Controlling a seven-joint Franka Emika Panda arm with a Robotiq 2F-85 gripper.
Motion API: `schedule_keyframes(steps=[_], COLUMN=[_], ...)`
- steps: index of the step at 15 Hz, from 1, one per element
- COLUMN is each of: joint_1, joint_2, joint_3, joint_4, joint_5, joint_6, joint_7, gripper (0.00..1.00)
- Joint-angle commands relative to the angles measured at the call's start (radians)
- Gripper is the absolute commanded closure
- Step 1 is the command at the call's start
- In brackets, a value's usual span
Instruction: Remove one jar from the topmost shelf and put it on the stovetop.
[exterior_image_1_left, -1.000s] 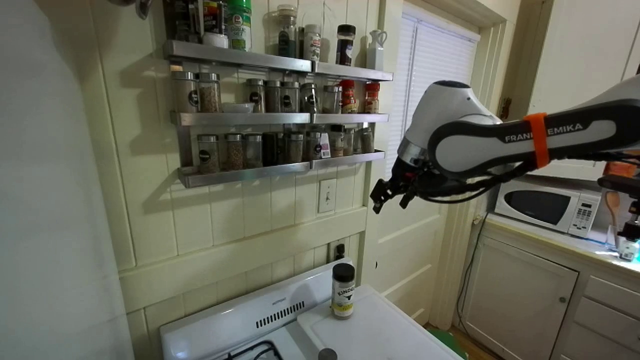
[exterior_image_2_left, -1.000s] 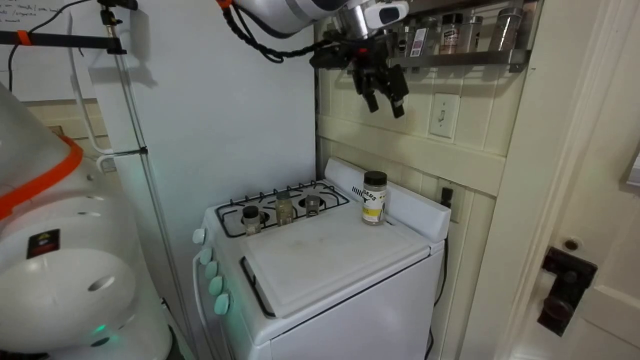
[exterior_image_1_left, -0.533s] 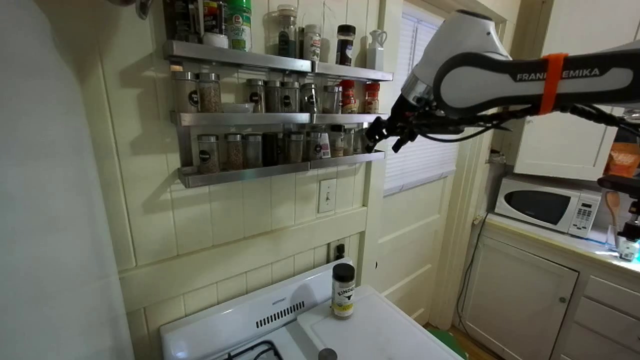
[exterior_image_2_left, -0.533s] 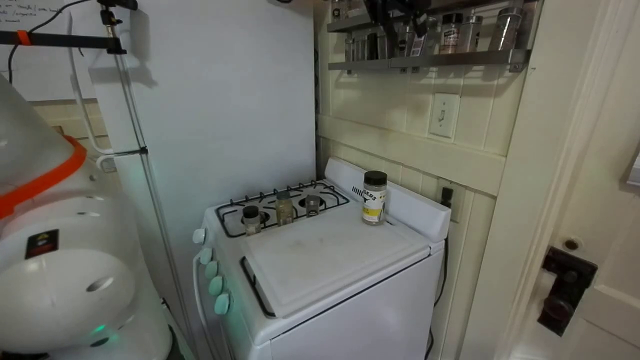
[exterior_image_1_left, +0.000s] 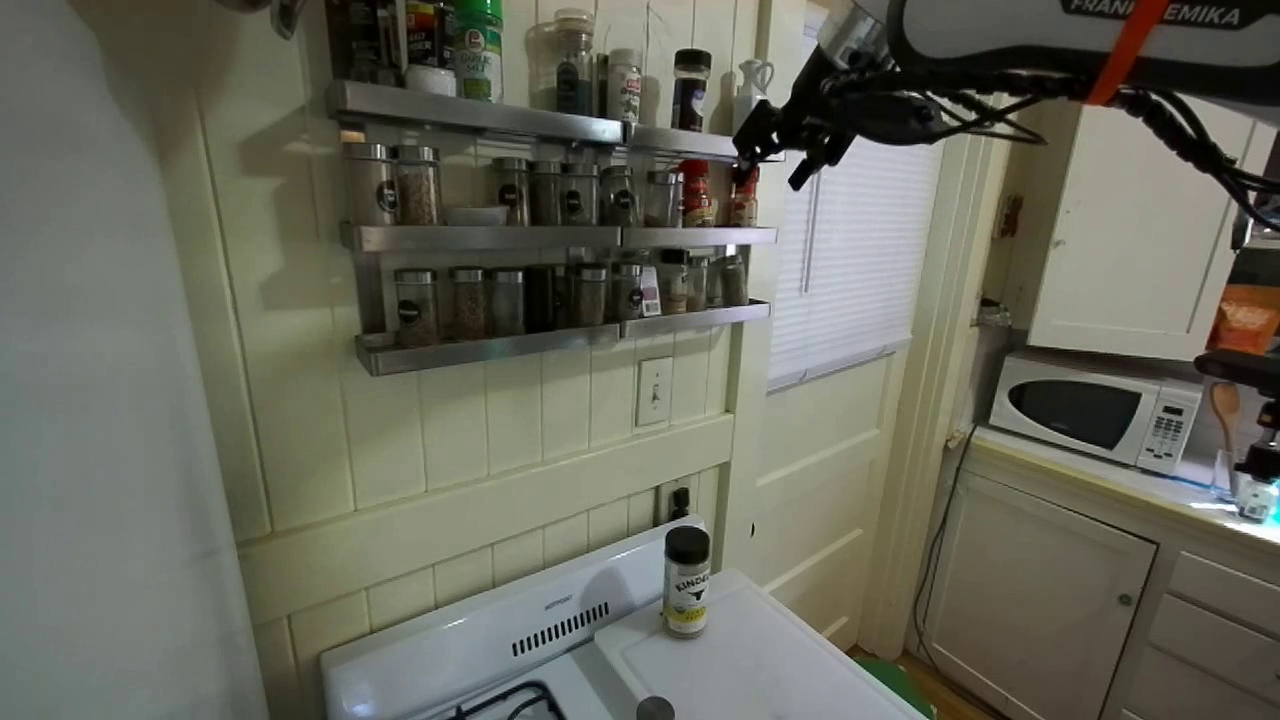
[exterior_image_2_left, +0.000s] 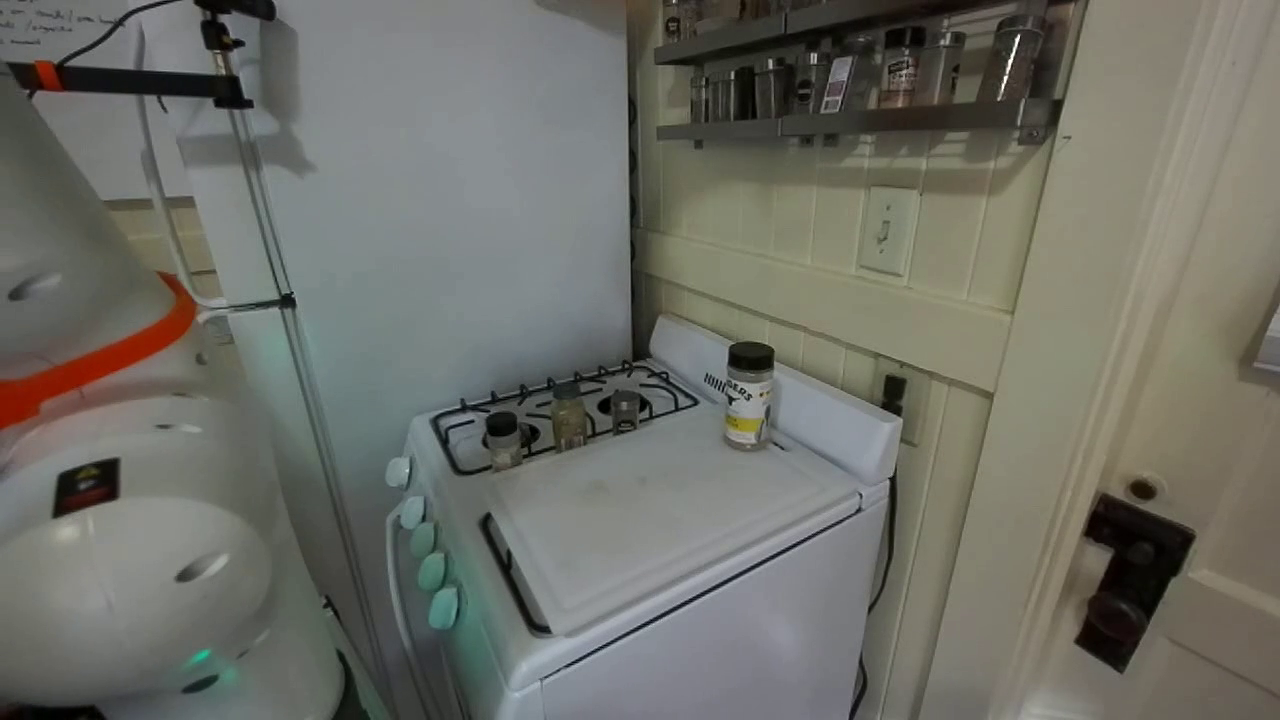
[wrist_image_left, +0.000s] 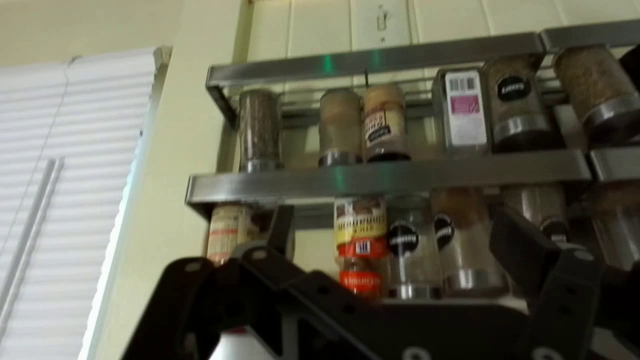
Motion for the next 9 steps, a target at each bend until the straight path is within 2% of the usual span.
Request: schedule_keyframes(steps=[1, 2, 9], joint_1=[0.019, 0.004, 0.008], joint_2=[0.074, 0.026, 0.071], joint_3=[0.0, 0.003, 0.0], joint_4=[0.149, 0.078, 0.141], joint_5=[-0.12, -0.065, -0.086], joint_6=[0.071, 0.033, 0.076], joint_7=[-0.055, -0.026, -0.036], gripper=[0.0, 0.0, 0.0])
